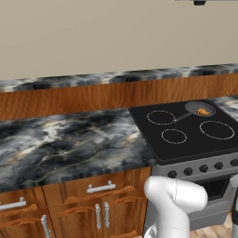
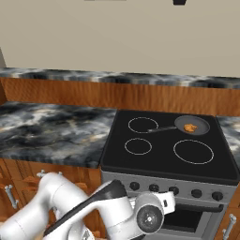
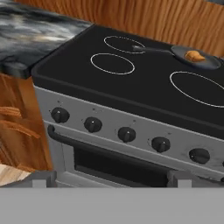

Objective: Pick the croissant and place it on the pan. Then turn on the stove to warm the croissant.

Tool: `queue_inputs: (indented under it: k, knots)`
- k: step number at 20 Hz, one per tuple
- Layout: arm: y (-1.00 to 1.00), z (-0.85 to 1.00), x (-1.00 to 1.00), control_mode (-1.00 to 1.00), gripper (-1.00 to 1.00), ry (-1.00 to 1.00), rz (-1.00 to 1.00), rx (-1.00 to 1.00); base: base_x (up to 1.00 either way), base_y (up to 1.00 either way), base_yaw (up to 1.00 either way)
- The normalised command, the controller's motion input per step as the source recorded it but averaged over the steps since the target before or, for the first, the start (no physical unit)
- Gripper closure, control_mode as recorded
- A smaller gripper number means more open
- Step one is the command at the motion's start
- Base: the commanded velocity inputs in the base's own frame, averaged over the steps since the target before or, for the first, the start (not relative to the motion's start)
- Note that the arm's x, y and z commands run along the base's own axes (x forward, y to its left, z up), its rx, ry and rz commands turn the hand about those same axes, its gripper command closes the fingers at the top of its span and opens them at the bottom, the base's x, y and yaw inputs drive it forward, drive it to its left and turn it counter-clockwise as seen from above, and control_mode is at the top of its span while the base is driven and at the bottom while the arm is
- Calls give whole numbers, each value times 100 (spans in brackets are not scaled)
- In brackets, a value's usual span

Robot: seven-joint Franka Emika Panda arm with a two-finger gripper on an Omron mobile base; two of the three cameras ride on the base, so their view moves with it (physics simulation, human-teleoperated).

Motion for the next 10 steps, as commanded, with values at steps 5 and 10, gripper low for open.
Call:
queue_inputs:
  k: [5,10]
  knots:
    - [-7,-23,0,-100,-100,-9,5,-9,0,0,0]
    - [-4,-20,2,-100,-100,-1,7,-2,0,0,0]
